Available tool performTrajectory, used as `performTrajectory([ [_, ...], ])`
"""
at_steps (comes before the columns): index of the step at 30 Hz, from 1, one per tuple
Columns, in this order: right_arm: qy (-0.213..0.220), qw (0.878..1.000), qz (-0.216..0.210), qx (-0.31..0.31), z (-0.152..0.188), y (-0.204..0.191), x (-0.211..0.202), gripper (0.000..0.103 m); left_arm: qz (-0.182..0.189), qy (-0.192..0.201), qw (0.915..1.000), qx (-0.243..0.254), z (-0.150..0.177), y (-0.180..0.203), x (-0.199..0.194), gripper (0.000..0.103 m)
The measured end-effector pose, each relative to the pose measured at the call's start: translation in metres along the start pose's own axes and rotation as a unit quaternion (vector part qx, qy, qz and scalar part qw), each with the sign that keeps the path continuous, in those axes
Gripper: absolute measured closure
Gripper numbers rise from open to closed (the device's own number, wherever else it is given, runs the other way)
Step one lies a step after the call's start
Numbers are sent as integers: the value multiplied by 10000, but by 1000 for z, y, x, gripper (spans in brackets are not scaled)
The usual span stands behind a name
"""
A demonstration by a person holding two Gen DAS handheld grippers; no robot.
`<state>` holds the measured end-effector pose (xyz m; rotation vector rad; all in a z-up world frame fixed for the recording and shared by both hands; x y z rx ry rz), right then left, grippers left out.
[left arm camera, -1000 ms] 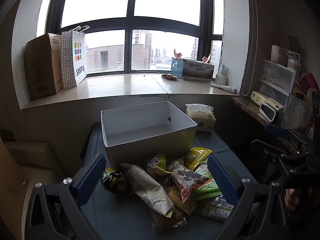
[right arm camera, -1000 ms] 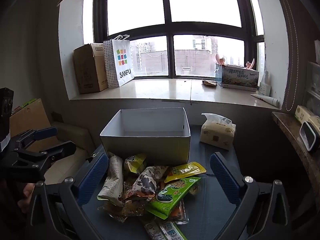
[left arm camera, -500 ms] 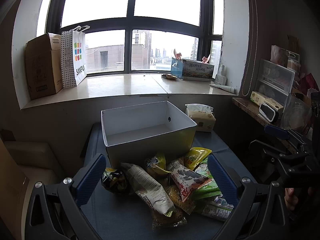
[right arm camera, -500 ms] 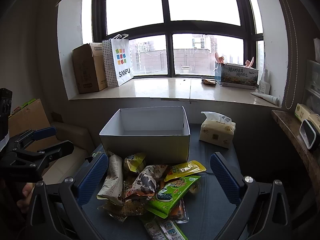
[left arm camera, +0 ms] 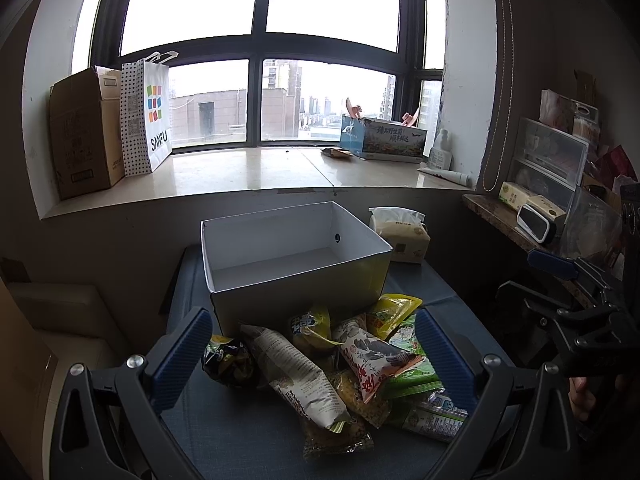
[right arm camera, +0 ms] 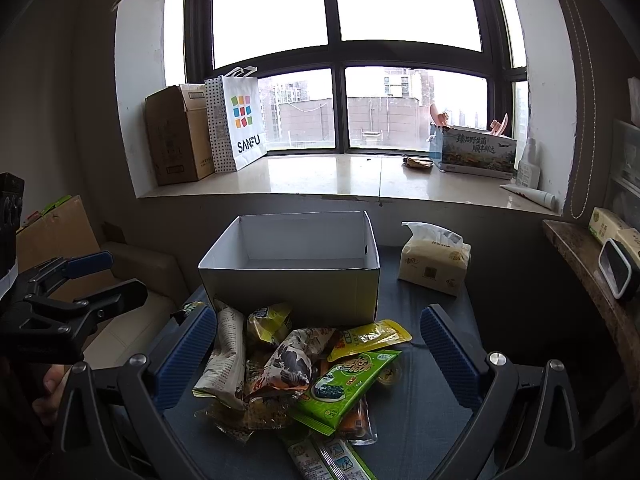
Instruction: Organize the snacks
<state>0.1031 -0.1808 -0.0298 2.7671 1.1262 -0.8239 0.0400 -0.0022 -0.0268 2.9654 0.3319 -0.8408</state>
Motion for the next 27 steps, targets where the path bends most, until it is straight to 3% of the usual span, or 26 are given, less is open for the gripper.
performTrajectory([
  [27, -17, 10000, -8, 11, 2, 0, 1, 0, 2, -21, 10000, 29, -2, 2, -1, 0],
])
Point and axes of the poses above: each gripper's, at about its wrist camera, not at the fingertips, and x roughly the way its jaws point, y to its right, z to its underside, the point moved 5 cm from there along x, roughly the way its jaws point, and after that the axes turned 11 degrees about -z, right-handed, at the moved point
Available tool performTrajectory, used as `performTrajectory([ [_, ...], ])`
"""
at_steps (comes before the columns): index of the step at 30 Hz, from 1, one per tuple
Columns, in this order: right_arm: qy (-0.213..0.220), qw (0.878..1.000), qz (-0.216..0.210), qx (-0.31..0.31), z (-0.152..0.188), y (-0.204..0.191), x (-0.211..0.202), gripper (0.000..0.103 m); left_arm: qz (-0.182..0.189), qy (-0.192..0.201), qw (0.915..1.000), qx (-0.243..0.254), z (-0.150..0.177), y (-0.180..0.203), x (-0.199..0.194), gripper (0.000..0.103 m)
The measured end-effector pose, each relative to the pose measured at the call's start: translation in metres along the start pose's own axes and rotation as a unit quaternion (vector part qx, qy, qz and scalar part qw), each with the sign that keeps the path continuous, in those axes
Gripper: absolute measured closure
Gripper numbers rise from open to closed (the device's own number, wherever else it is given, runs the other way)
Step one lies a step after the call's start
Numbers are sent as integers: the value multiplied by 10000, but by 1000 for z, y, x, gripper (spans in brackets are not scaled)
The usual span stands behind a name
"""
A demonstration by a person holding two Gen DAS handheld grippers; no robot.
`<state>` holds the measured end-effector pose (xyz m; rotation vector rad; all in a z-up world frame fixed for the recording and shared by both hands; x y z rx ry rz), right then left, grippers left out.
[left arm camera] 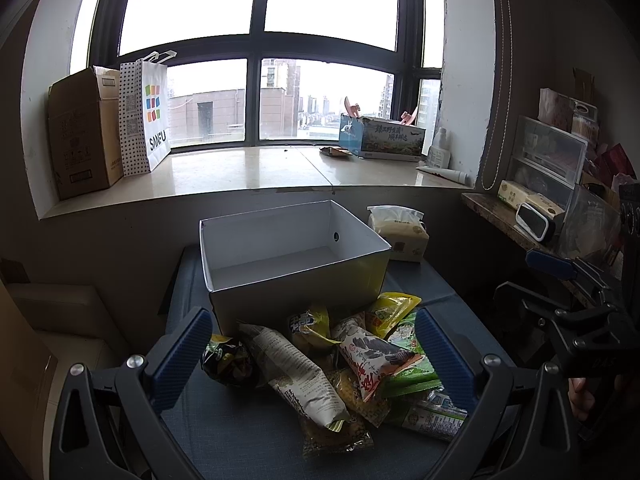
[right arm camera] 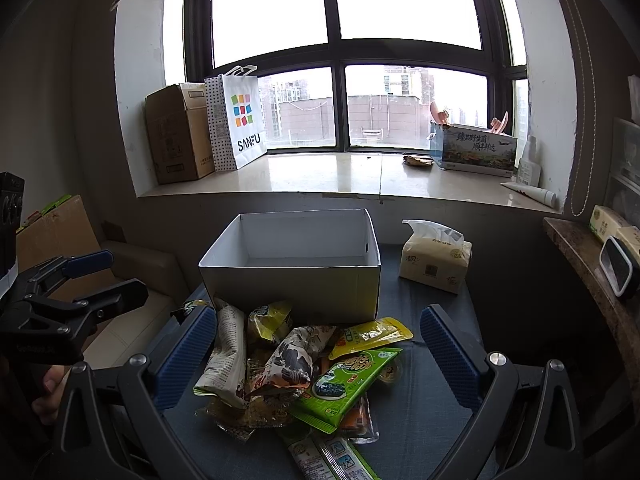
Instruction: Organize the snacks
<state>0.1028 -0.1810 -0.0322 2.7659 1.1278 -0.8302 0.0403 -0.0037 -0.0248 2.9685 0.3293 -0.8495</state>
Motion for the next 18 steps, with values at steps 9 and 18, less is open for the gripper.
performTrajectory([
  [9, -13, 10000, 3, 10, 0, 0, 1, 0, 5, -2, 10000, -1, 0, 0, 0, 0],
  [18, -13, 10000, 7, 3, 0, 0, 0, 0, 16, 18, 10000, -2, 1, -1, -2, 0],
])
Point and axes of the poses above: each gripper's, at about its wrist camera, not at the fingertips, and x roughly the way its jaws point, y to its right, z to its underside, the point moved 5 cm from there along x, roughly the way its jaws point, and after that the axes turned 11 degrees about -z, right-handed, at the moved point
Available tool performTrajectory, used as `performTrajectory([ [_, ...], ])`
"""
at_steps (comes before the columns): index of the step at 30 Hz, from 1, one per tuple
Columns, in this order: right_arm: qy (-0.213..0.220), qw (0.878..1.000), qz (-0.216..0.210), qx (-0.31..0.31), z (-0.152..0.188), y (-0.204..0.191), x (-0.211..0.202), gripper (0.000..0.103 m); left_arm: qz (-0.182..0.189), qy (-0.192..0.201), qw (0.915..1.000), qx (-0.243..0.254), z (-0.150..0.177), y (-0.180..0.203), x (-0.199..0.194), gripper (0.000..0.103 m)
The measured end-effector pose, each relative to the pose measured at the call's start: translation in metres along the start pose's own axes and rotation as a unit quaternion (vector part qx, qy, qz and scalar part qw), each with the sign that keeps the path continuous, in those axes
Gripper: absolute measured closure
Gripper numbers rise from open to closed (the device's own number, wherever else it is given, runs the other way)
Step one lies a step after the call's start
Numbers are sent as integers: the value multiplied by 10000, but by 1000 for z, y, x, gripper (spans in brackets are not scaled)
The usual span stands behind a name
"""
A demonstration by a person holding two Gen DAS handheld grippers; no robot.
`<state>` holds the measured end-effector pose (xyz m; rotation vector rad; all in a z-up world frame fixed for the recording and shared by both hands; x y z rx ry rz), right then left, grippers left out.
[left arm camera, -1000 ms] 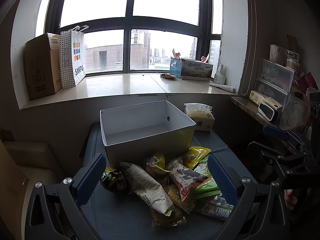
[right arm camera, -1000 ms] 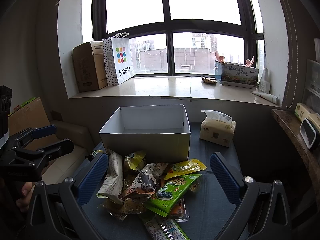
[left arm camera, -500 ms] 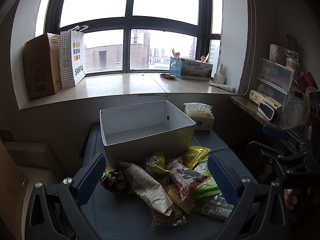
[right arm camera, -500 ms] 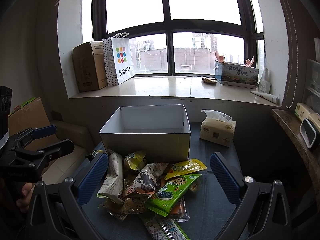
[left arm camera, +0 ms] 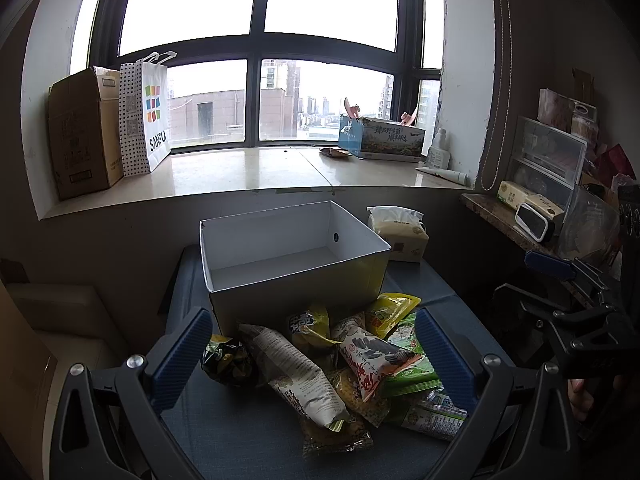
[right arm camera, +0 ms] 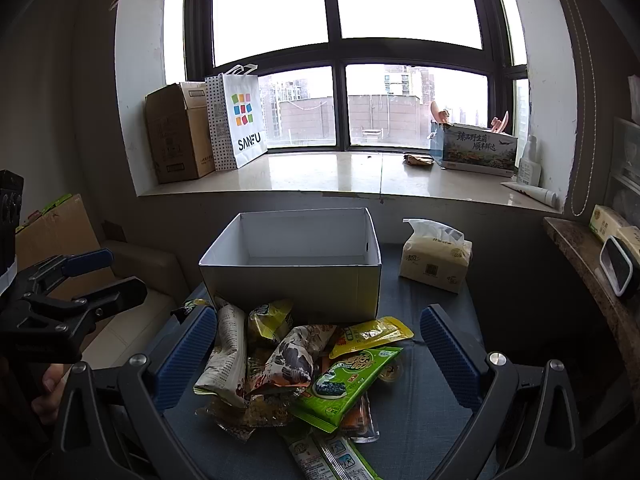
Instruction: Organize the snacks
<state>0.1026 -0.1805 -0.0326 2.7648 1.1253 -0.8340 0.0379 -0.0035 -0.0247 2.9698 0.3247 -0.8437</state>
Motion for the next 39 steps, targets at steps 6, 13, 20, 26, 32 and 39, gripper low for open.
performTrajectory([
  [6, 1, 10000, -2, -1, 0, -1, 0, 0, 18, 23, 10000, 0, -1, 0, -1, 0],
  [13, -6, 10000, 6, 14, 1, 0, 0, 0, 334, -49, 9994, 125, 5, -13, 11, 0],
  [20, -33, 10000, -6, 72, 5, 2, 1, 0, -90, -619, 9979, -150, 40, -74, 64, 0],
  [26, -121, 9999, -15, 67, 9, 0, 7, 0, 295, -1485, 9870, -542, 82, -89, 130, 0],
  [32, -210, 9998, -7, 27, 13, -2, 11, 0, 436, -1985, 9743, -973, 101, -92, 191, 0],
  [39, -270, 9995, 12, 145, 16, 3, 13, 0, 652, -2160, 9661, -1252, 108, -96, 216, 45],
])
Point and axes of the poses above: each gripper's, at about its wrist camera, not at the fingertips, and x roughly the way its jaws point, y to its right, z to its underside, the point moved 5 cm from there along x, roughly the way its jaws point, and after that the axes turned 11 degrees about -z, right-handed, at the moved point
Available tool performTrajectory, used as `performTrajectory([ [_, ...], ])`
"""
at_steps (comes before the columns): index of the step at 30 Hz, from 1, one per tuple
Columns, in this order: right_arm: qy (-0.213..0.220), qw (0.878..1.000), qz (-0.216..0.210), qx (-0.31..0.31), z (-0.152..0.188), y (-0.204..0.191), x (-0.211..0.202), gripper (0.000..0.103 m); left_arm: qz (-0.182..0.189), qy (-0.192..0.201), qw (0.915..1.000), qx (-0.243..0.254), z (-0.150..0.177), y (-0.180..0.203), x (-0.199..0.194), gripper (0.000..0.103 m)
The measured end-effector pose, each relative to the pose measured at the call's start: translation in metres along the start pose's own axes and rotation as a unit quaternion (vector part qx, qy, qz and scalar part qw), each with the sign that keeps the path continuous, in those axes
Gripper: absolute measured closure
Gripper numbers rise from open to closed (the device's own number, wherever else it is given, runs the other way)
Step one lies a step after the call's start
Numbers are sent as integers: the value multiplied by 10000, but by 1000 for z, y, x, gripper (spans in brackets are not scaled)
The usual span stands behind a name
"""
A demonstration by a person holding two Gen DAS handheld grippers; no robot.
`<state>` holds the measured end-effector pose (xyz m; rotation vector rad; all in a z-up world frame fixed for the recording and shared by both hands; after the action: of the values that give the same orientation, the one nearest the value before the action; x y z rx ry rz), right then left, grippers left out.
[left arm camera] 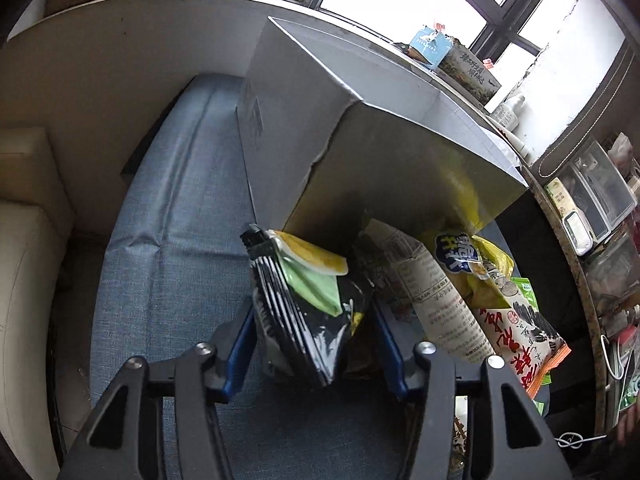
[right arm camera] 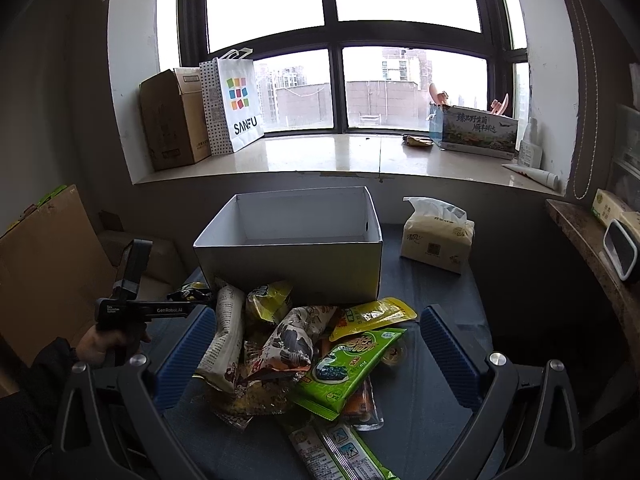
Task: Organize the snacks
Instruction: 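Grasp dark chip bag with left tool while right tool grasps white printed bag, drop both in box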
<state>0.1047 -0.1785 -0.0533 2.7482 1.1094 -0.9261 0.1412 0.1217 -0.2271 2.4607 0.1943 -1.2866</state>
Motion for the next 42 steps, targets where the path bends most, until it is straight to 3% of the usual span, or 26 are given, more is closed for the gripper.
performTrajectory([
  [3, -5, 10000, 6, 5, 1, 0, 0, 0, -192, 236, 9993, 239, 2, 6, -13, 47],
  [8, -38, 10000, 14, 30, 2, 1, 2, 0, -194, 746, 9963, 376, 4, 11, -55, 49],
  [16, -145, 9997, -192, 65, 7, -2, 15, 0, -32, 1869, 9811, 502, 12, 27, -156, 49],
  [25, -1043, 9939, -360, -5, 19, 3, 95, 0, 374, 2515, 9649, 653, 16, 47, -228, 49],
  [31, -1942, 9804, -334, -81, 40, 3, 170, 1, 451, 2520, 9641, 707, 17, 54, -233, 49],
  [32, -2041, 9783, -327, -123, 44, 2, 179, 5, 475, 2495, 9647, 701, 17, 54, -232, 49],
  [34, -2320, 9723, -264, -112, 55, 4, 196, 25, 473, 2462, 9655, 699, 18, 55, -229, 49],
  [35, -2436, 9694, -284, -37, 60, 7, 201, 49, 483, 2449, 9657, 711, 19, 56, -228, 49],
  [36, -2563, 9658, -381, 75, 66, 9, 206, 55, 492, 2445, 9657, 728, 20, 57, -228, 49],
  [39, -2446, 9683, -473, 198, 71, 14, 199, 62, 501, 2439, 9657, 735, 20, 58, -227, 49],
  [42, -2255, 9719, -608, 304, 70, 19, 179, 63, 505, 2444, 9656, 733, 20, 59, -226, 49],
])
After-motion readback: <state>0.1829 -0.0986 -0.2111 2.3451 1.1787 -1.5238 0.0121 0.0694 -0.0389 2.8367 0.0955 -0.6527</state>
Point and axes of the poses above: each gripper's, at about its wrist camera, not at the fingertips, and x roughly the way its jaws point, y to its right, z to its underside, the point moved 5 cm from there along x, roughly the way its jaws point, and after that the axes turned 11 degrees about -z, right-handed, at the moved point
